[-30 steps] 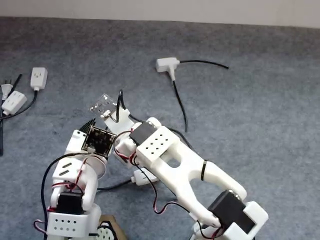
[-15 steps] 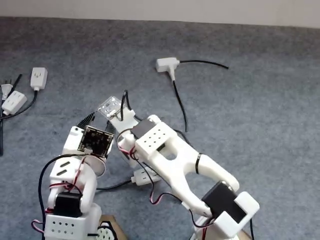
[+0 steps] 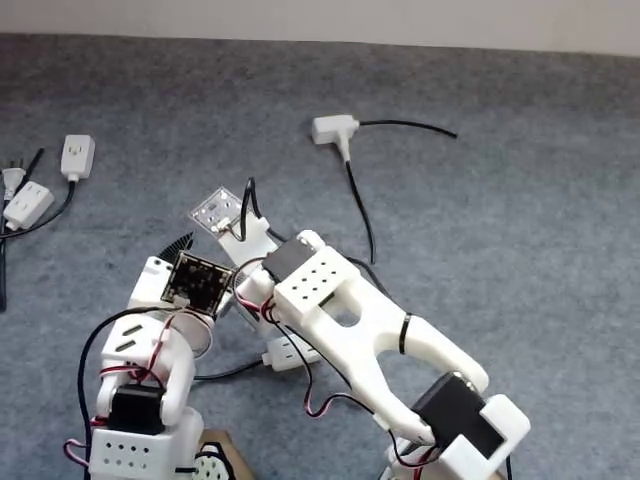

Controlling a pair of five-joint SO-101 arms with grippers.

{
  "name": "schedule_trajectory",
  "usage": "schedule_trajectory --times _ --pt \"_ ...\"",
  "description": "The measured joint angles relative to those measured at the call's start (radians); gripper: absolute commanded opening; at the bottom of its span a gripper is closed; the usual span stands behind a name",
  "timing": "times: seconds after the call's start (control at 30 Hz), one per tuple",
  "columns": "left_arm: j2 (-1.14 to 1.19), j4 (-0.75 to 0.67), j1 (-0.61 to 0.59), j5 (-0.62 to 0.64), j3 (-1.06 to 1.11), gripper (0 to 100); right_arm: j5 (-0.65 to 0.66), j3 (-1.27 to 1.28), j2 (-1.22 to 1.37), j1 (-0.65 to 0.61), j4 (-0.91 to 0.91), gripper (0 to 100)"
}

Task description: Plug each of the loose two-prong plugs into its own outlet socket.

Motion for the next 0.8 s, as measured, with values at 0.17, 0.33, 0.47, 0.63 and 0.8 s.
schedule_trajectory --times 0.17,0.33,0.47,0.63,0.8 --pt "0.0 -0.008 0.0 -0.012 0.051 29 0.0 0.0 0.0 0.0 0.014 0.6" --pt "0.003 -0.06 -0.026 -0.031 0.069 29 0.0 0.0 -0.003 -0.02 0.035 0.6" --pt "0.003 -0.066 -0.051 -0.044 0.069 29 0.0 0.0 -0.066 -0.018 0.046 0.6" --pt "-0.003 -0.074 -0.055 -0.046 0.069 29 0.012 0.002 -0.18 0.017 0.072 0.6" --pt "0.009 -0.075 -0.058 -0.048 0.069 29 0.015 0.002 -0.226 0.051 0.094 0.6"
